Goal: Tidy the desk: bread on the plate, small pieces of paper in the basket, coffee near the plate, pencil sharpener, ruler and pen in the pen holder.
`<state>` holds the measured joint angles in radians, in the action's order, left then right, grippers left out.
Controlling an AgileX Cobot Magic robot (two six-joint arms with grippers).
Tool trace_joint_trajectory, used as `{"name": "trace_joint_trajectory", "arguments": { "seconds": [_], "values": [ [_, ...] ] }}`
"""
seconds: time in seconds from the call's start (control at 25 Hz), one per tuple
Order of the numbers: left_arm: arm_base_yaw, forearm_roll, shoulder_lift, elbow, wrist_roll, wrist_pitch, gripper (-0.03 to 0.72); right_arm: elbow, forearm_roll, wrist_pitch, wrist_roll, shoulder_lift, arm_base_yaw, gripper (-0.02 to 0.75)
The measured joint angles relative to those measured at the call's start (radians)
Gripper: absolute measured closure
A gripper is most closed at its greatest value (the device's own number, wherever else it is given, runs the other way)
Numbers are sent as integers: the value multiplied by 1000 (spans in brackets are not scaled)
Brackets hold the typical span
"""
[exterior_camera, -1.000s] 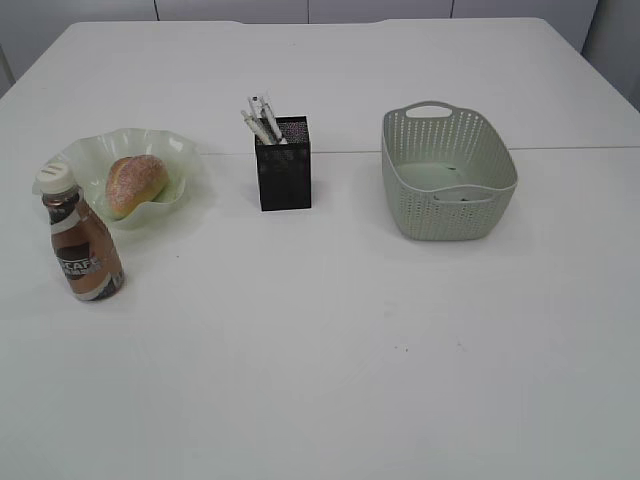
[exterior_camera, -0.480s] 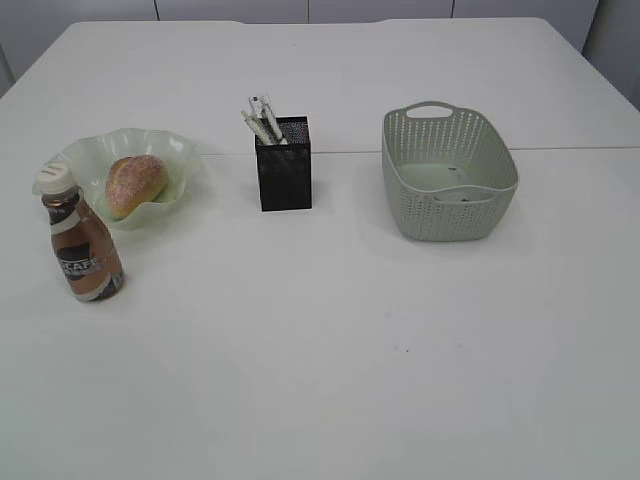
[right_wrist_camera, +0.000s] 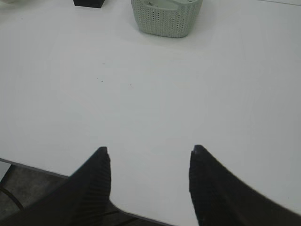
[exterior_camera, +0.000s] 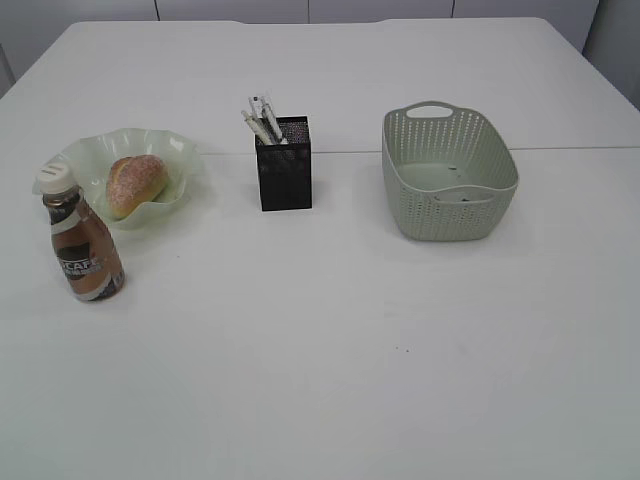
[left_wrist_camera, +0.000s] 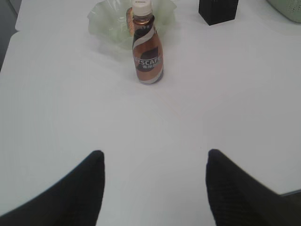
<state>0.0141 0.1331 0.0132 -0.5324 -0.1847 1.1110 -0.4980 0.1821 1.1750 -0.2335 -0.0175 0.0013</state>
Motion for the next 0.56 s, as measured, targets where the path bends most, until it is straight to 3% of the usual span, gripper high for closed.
{"name": "trace_joint_trajectory", "arguments": {
  "seconds": [0.56],
  "values": [
    [0, 16, 0, 0, 0, 0, 191, 0, 0, 0, 0, 0, 0, 340]
  ]
}}
